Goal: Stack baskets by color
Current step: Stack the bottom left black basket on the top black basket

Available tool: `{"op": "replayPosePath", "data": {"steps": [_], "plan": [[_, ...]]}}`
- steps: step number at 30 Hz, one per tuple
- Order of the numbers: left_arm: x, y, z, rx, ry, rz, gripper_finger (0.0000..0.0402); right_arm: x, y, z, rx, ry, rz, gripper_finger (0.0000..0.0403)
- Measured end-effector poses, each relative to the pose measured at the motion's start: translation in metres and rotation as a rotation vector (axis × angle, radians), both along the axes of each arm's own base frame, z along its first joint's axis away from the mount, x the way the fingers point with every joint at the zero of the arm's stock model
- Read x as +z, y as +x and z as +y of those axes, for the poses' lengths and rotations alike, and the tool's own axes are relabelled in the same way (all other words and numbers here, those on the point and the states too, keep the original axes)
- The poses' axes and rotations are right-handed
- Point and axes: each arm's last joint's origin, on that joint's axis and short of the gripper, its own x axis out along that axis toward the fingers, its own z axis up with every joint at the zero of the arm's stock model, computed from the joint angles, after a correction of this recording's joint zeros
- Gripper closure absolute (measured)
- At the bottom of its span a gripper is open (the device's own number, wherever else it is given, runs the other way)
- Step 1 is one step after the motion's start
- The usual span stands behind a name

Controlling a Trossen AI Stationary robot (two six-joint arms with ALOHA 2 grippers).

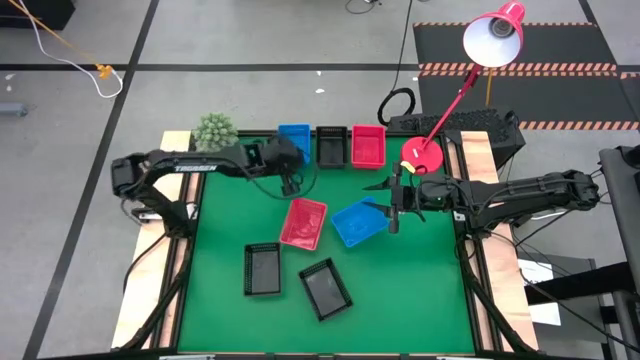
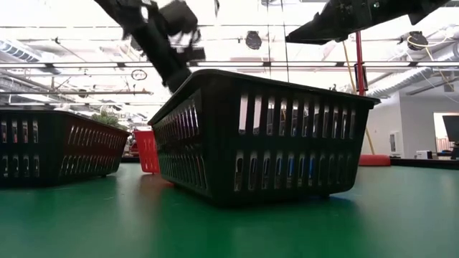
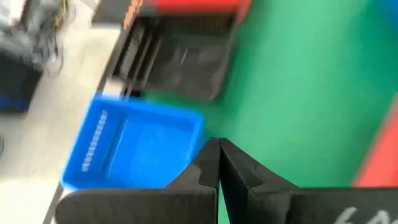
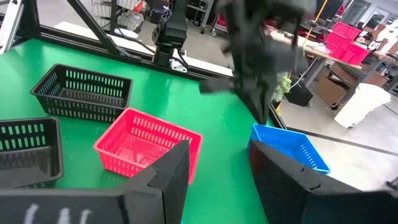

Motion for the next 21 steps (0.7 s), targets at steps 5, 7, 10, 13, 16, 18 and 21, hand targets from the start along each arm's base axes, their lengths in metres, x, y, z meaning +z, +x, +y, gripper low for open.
{"op": "replayPosePath", "data": {"steps": [5,7,10,13,16,18,21], "plan": [[0.029,-0.015,-0.051,-0.080,-0.057,-0.044,0.0387,-0.001,0.000,0.000,-0.005,0.022,0.003,0.0243],[0.035,-0.024,-0.074,-0.118,-0.094,-0.033,0.0380,-0.001,0.000,0.000,-0.008,0.033,-0.001,0.0243],[0.040,-0.035,-0.110,-0.172,-0.131,-0.012,0.0370,-0.001,0.000,0.000,-0.015,0.059,-0.005,0.0243],[0.037,-0.045,-0.147,-0.214,-0.141,0.029,0.0350,-0.001,0.000,0.000,-0.019,0.080,-0.009,0.0243],[0.033,-0.057,-0.182,-0.258,-0.182,0.062,0.0317,-0.001,0.000,0.000,-0.021,0.096,-0.012,0.0243],[0.031,-0.062,-0.203,-0.280,-0.224,0.050,0.0293,0.000,0.000,0.000,-0.021,0.101,-0.016,0.0243],[0.031,-0.075,-0.229,-0.301,-0.235,0.022,0.0258,0.001,0.000,0.000,-0.022,0.107,-0.029,0.0243]]}}
